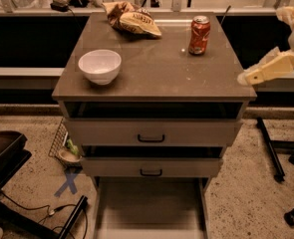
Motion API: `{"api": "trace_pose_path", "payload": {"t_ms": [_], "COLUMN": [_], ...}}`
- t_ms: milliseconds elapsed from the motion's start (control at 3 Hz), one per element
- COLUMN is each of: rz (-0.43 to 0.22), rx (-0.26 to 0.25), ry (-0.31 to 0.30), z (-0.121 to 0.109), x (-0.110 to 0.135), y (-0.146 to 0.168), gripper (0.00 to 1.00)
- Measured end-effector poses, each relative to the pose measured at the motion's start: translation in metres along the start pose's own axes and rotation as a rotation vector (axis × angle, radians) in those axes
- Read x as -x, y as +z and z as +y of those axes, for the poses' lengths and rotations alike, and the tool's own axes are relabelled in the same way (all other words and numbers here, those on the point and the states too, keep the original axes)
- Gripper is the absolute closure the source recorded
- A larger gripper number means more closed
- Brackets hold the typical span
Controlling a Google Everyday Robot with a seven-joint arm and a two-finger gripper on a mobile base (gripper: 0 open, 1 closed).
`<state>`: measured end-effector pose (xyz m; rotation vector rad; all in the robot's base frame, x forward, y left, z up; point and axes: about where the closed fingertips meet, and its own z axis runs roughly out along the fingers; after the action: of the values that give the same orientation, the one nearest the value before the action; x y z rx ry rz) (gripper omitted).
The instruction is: Place coke can into bottom drawer
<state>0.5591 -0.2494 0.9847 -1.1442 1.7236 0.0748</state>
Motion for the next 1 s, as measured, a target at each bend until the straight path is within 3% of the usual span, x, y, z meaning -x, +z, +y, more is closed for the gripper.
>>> {"api": "trace_pose_path", "payload": {"t_ms": [333,667,1000], "rz": [-0.014,-0.009,-0.078], "rx": [-0.037,-0.033,-0.065], "ry": [-0.007,-0.006,0.05], "z": [-0.008,-0.007,-0.02], "x": [0.007,0.006,0.008], "y": [0.004,0.003,0.026], "gripper": [0.0,0.0,0.0]}}
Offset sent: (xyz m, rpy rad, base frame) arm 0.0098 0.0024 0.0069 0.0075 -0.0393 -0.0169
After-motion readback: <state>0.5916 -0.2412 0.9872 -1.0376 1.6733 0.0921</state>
